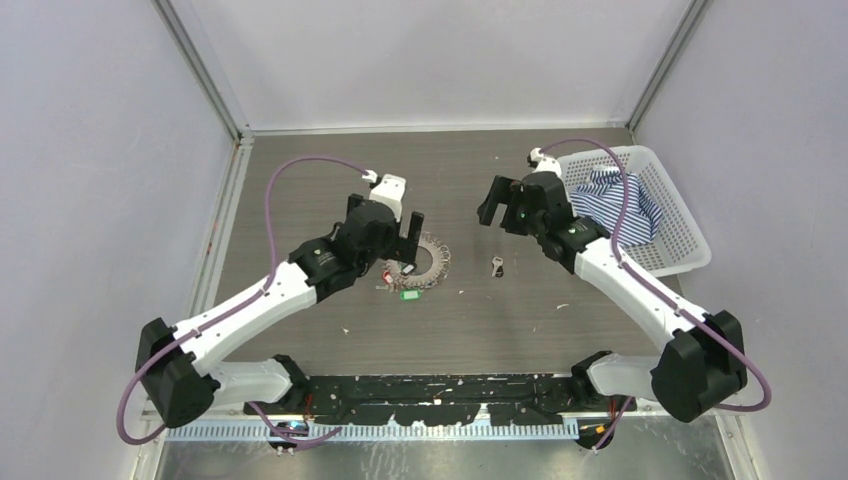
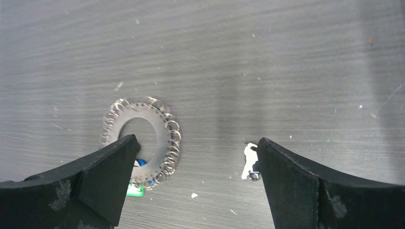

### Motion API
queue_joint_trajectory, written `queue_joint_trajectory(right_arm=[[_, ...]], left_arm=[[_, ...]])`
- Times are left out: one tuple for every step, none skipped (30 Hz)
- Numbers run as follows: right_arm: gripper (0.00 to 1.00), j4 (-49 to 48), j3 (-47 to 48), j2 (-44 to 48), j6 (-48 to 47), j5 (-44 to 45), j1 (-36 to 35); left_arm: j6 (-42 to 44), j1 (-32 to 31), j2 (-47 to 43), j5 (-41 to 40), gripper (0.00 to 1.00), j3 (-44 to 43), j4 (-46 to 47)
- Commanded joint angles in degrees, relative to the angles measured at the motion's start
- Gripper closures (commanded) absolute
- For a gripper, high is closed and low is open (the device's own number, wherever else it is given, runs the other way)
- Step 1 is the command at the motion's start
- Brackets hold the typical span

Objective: Remove the keys from the keyring

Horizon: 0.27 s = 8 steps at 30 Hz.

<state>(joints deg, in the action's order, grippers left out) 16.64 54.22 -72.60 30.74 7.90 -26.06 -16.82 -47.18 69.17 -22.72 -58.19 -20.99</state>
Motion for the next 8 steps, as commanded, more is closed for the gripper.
queue_joint_trajectory(right_arm=[[0.0, -2.07, 4.21, 1.78, -0.91, -0.44, -0.03], [0.0, -2.06, 4.71, 1.8, -0.94, -0.68, -0.1], [0.0, -2.15, 5.02, 1.8, -0.95, -0.99, -0.09], [0.0, -2.29, 5.35, 1.78, -0.98, -1.18, -0.05], [0.0, -2.34, 5.56, 1.78, -0.95, -1.28, -0.03], [0.0, -2.56, 5.75, 1.78, -0.87, -1.37, -0.06], [0.0, -2.8, 5.87, 1.72, -0.82, -1.52, -0.03], [0.0, -3.03, 5.96, 1.82, -0.77, -1.63, -0.1]], left_arm=[[-1.14, -0.02, -3.51, -2.34, 0.0, -1.66, -3.3], [-0.85, -0.02, -4.0, -2.37, 0.0, -1.54, -3.14], [-0.62, -0.02, -4.43, -2.47, 0.0, -1.56, -3.07], [-0.32, -0.02, -4.8, -2.48, 0.0, -1.6, -3.09], [-0.12, -0.02, -5.06, -2.4, 0.0, -1.61, -3.1], [0.1, -0.02, -5.35, -2.55, 0.0, -1.53, -3.16], [0.3, -0.02, -5.51, -2.61, 0.0, -1.37, -3.12], [0.49, 0.02, -5.67, -2.72, 0.0, -1.27, -3.28]])
